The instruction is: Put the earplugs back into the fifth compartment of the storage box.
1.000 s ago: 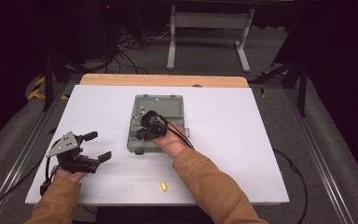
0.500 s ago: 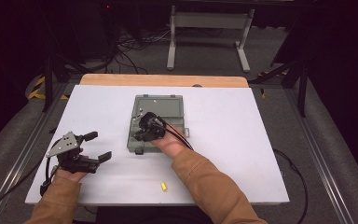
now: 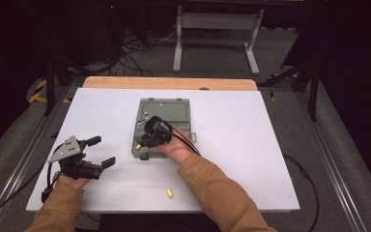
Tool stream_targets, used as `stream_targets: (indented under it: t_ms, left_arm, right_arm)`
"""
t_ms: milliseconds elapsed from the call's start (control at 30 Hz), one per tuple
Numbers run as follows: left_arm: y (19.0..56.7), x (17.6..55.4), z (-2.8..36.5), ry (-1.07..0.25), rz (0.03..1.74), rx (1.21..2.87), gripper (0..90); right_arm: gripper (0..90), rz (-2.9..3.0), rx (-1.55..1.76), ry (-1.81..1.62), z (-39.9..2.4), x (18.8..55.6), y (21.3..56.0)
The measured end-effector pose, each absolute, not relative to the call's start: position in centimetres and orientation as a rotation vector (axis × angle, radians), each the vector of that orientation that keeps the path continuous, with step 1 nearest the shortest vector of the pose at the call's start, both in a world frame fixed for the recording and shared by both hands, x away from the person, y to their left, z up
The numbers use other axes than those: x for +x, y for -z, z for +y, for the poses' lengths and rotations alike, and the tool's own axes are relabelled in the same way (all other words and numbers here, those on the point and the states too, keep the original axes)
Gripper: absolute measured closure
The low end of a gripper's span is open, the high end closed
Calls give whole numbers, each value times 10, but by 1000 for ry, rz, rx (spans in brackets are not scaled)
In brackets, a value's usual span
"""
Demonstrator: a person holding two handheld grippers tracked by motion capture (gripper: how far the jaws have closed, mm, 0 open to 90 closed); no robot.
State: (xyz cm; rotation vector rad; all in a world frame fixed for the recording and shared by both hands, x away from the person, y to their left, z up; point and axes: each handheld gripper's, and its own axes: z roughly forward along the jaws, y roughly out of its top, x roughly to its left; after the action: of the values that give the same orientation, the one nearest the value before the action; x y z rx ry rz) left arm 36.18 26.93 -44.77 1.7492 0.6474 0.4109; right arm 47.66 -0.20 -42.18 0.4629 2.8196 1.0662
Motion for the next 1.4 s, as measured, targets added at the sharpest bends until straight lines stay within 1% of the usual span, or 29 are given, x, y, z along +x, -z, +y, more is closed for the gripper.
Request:
stream_targets:
  t_ms: [33, 67, 100, 133, 167, 200, 233, 267, 300, 433, 633, 800, 1400]
  left_arm:
    - [448, 362, 269, -411, 647, 1749, 27]
    - [448, 362, 269, -411, 648, 1749, 27]
    - [448, 362, 269, -411, 648, 1749, 27]
    - [448, 362, 269, -411, 648, 1749, 27]
    - [448, 362, 269, -411, 647, 1750, 27]
    - [448, 362, 269, -411, 647, 1750, 27]
    - [448, 362, 269, -411, 648, 1750, 27]
    - [448, 362, 269, -412, 648, 1750, 27]
    - [448, 362, 269, -412, 648, 1750, 27]
    - [448, 362, 270, -414, 647, 1749, 27]
    - [448, 362, 269, -413, 648, 1752, 27]
    - [448, 362, 269, -413, 648, 1753, 27]
    - [448, 361, 268, -413, 648, 1754, 27]
  right_arm:
    - [675, 2823, 463, -1074, -3, 476, 421]
    - [633, 2825, 462, -1082, -3, 475, 419]
    - [633, 2825, 462, -1082, -3, 475, 419]
    - [571, 2821, 460, -1088, -4, 474, 417]
    - [540, 2819, 460, -1094, -5, 473, 416]
    - [540, 2819, 460, -1094, -5, 473, 416]
    - [505, 2817, 462, -1102, -6, 472, 414]
    - [422, 2810, 461, -1121, -8, 470, 410]
    - [422, 2810, 461, -1121, -8, 470, 410]
    - [314, 2798, 450, -1158, -16, 463, 400]
    - [271, 2790, 424, -1184, -27, 452, 392]
    - [253, 2782, 393, -1199, -37, 439, 386]
    - [233, 2794, 348, -1186, -64, 409, 385]
